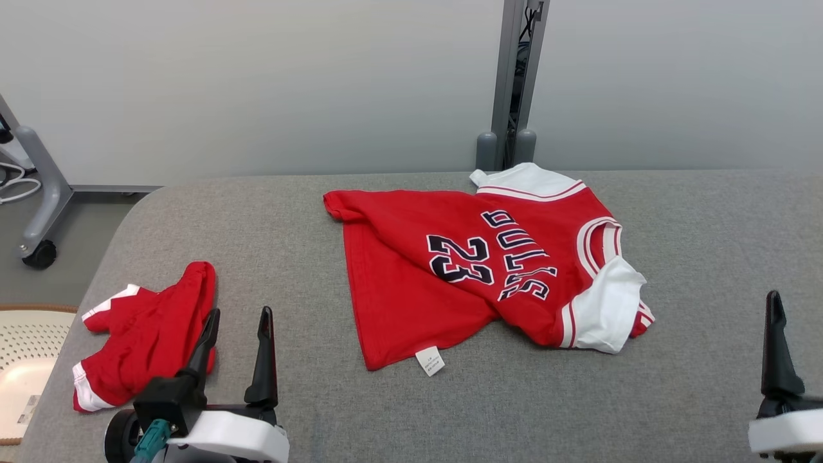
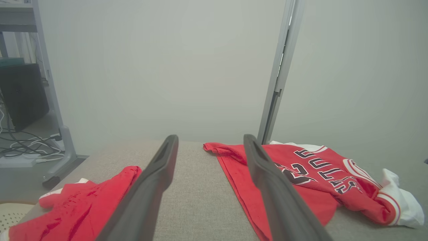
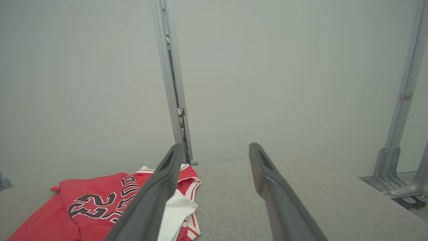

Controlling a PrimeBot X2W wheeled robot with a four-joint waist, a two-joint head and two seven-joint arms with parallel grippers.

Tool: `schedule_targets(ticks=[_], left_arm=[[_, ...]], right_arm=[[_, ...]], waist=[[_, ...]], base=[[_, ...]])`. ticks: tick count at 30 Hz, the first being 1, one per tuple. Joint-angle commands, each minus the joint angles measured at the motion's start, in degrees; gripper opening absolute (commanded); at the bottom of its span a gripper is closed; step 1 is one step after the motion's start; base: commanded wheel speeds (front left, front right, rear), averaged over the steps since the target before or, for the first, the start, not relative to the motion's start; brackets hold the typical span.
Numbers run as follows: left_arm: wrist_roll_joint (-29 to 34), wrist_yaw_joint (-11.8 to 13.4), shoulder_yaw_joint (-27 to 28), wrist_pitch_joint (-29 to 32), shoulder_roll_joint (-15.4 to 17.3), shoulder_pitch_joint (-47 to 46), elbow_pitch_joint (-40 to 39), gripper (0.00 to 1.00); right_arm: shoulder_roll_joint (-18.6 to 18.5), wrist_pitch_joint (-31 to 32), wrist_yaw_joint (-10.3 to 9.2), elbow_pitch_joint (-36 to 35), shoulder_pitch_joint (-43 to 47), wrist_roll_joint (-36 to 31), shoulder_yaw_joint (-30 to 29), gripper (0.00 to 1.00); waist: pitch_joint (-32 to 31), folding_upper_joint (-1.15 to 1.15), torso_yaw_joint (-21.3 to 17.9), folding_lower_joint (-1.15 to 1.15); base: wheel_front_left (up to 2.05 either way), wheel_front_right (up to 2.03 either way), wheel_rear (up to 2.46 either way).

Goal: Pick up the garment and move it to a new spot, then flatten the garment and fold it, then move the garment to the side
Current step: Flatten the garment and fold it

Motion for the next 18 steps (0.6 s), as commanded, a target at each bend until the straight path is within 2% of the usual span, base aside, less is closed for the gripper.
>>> schedule_targets(ticks=[1,9,18], left_arm=[[-0.3,0.0,0.3,-0.1,0.2,0.3,-0.1,1.0],[-1.4,-0.6,0.3,-0.1,0.2,0.9,0.1,1.0],[-1.6,-1.5,0.1,-0.1,0.2,0.7,1.4,1.0]], right_arm=[[0.2,0.0,0.0,-0.3,1.1,-0.3,-0.6,1.0],[2.2,0.0,0.0,-1.0,4.0,-1.0,-0.5,1.0],[2.1,0.0,0.0,-0.5,2.8,-1.7,-0.1,1.0]], waist=[[-0.1,0.0,0.0,0.0],[-0.4,0.0,-0.2,0.0],[0.6,0.0,-1.2,0.0]], base=[[0.0,0.0,0.0],[0.0,0.0,0.0],[0.0,0.0,0.0]])
